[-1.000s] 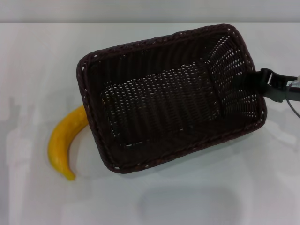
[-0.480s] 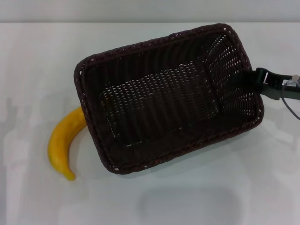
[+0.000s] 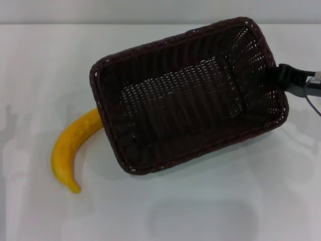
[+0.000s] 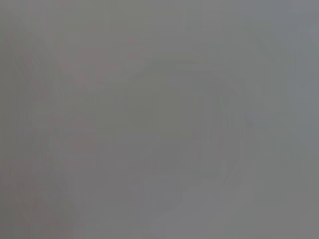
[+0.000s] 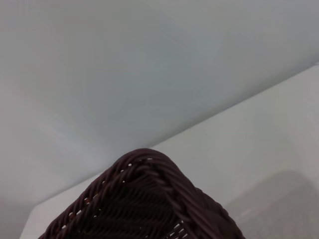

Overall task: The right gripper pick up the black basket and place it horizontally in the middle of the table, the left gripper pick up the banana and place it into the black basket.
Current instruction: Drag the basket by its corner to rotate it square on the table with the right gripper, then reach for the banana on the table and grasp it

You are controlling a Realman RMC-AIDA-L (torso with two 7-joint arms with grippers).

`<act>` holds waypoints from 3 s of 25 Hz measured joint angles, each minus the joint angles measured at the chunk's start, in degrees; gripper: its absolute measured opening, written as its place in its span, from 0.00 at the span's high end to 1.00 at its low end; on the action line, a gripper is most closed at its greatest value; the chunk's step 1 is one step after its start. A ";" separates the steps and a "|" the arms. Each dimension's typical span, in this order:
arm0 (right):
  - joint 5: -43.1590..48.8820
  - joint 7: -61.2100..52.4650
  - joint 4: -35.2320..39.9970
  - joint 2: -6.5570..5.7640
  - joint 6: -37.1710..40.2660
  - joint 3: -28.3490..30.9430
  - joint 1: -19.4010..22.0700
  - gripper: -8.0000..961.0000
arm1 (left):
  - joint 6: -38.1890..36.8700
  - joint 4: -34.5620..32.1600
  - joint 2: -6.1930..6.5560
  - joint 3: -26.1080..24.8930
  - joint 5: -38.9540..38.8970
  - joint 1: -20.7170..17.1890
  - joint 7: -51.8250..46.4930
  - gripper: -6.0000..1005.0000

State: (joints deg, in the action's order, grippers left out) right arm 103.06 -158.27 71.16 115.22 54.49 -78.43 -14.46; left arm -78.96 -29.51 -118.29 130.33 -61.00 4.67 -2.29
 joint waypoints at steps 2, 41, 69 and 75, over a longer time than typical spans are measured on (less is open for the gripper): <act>0.03 -0.03 0.02 0.00 -0.43 0.33 0.04 0.76 | 0.02 0.00 0.00 0.00 -0.05 0.14 0.00 0.11; -0.82 14.92 1.43 -0.32 -2.49 8.54 -0.81 0.32 | 1.18 0.10 0.33 -0.77 -0.18 0.86 -0.14 0.11; -74.62 118.11 -25.17 0.09 -15.63 11.38 -2.98 0.32 | 1.39 -3.62 -0.53 1.49 1.06 0.50 0.53 0.11; -76.55 122.45 -28.69 -0.03 -13.86 17.04 -2.41 0.32 | 6.45 -6.80 0.33 2.05 2.39 0.35 0.64 0.11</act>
State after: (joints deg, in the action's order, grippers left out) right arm 26.52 -35.81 42.47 115.19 40.63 -61.39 -16.87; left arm -72.51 -36.31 -117.97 132.38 -58.62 5.02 -1.65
